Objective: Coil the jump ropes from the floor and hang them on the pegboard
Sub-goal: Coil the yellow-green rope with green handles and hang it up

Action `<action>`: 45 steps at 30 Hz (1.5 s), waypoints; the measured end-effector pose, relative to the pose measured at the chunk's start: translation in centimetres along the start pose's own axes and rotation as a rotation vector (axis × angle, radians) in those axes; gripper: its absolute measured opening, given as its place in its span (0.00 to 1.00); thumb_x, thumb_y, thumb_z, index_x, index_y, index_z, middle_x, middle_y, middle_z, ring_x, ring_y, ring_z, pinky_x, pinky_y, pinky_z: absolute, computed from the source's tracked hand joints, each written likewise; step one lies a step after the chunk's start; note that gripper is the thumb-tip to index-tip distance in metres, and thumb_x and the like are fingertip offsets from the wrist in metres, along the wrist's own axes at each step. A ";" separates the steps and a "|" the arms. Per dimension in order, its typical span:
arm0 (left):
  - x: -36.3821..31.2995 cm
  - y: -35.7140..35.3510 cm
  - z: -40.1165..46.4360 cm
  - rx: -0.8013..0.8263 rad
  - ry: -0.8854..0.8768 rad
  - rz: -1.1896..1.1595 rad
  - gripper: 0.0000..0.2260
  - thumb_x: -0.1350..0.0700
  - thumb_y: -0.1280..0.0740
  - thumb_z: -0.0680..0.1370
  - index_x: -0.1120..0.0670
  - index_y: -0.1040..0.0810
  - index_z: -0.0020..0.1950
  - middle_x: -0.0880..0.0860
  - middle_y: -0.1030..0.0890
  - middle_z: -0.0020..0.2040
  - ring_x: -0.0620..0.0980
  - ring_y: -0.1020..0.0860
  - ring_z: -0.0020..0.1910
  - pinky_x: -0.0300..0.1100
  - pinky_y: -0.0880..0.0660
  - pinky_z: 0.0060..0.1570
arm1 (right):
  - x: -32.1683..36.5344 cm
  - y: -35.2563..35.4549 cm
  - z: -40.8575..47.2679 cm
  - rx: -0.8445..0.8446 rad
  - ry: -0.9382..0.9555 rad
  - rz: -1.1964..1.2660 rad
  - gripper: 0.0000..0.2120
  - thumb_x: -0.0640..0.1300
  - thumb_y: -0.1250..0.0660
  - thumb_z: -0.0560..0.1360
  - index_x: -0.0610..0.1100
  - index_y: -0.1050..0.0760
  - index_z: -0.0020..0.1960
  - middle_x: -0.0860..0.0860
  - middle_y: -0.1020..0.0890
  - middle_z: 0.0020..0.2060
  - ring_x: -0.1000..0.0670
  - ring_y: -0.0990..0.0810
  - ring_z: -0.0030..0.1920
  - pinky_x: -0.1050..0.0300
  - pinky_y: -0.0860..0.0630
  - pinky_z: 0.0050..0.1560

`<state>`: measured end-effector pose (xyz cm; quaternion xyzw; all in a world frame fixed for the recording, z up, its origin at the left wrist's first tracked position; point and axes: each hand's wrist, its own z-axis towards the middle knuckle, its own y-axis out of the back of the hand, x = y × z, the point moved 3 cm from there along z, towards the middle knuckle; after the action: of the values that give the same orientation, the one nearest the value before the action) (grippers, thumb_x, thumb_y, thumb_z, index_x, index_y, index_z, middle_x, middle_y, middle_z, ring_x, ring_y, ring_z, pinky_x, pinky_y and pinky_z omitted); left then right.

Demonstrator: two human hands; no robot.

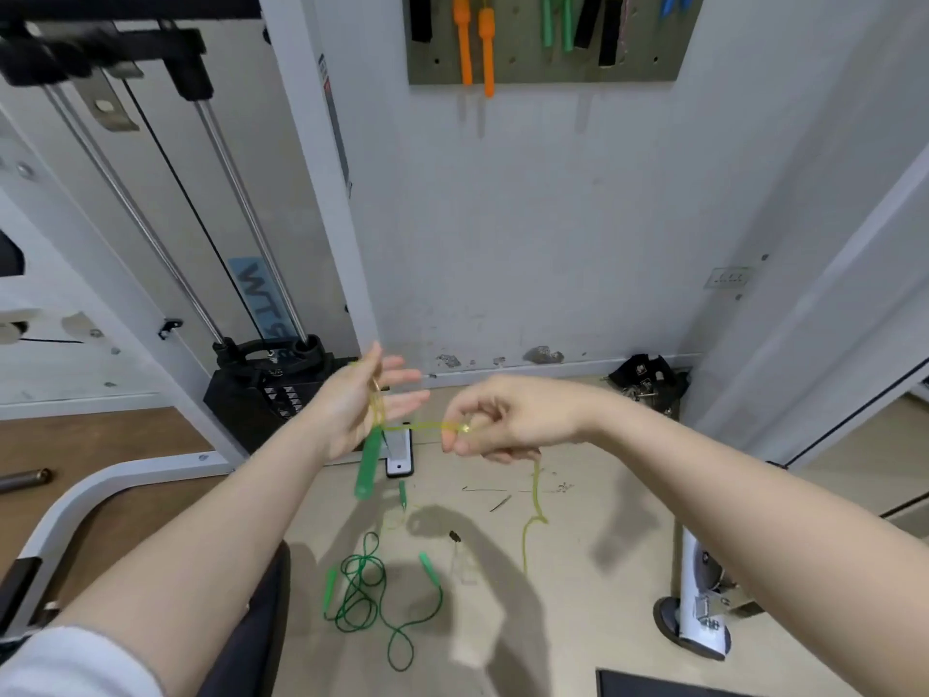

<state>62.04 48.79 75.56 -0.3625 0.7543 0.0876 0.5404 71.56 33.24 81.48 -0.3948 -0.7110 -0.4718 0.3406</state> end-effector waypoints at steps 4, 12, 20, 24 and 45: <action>-0.7 -2.1 -3.1 0.445 0.226 0.192 0.43 0.26 0.59 0.69 0.63 0.23 0.34 0.59 0.25 0.26 0.50 0.31 0.15 0.30 0.37 0.17 | 1.7 2.8 2.4 -0.484 0.135 0.104 0.08 0.39 0.33 0.75 0.42 0.24 0.37 0.57 0.31 0.21 0.56 0.36 0.24 0.60 0.39 0.26; -4.4 -0.7 -4.0 0.891 0.033 -0.222 0.31 0.42 0.29 0.70 0.56 0.28 0.67 0.58 0.17 0.43 0.46 0.22 0.22 0.31 0.31 0.18 | -1.7 -1.3 6.5 -0.256 -0.150 0.045 0.13 0.45 0.42 0.80 0.38 0.26 0.42 0.44 0.27 0.29 0.50 0.29 0.27 0.62 0.32 0.29; -1.8 8.1 0.9 0.001 0.024 -0.108 0.24 0.49 0.46 0.82 0.54 0.47 0.76 0.62 0.33 0.71 0.55 0.27 0.65 0.47 0.28 0.60 | 3.3 -4.4 6.5 0.254 -0.265 -0.001 0.09 0.32 0.38 0.75 0.43 0.29 0.51 0.49 0.27 0.28 0.57 0.32 0.17 0.66 0.29 0.22; -0.7 7.5 -0.4 0.183 0.193 0.332 0.30 0.34 0.54 0.77 0.50 0.43 0.74 0.59 0.19 0.53 0.50 0.21 0.29 0.41 0.26 0.32 | 4.7 -0.1 7.7 -0.370 0.120 0.461 0.09 0.39 0.34 0.73 0.46 0.23 0.34 0.47 0.33 0.27 0.59 0.38 0.20 0.67 0.38 0.22; -1.0 6.3 0.7 0.192 0.097 0.475 0.28 0.37 0.54 0.79 0.56 0.28 0.64 0.60 0.18 0.46 0.46 0.27 0.20 0.35 0.29 0.23 | 7.0 0.1 6.9 -0.240 -0.099 -0.040 0.04 0.38 0.33 0.74 0.37 0.23 0.42 0.53 0.29 0.19 0.57 0.31 0.20 0.64 0.28 0.28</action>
<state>58.69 54.09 74.50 -0.1257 0.8482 0.1225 0.4998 67.70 41.45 85.29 -0.4415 -0.6731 -0.5400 0.2459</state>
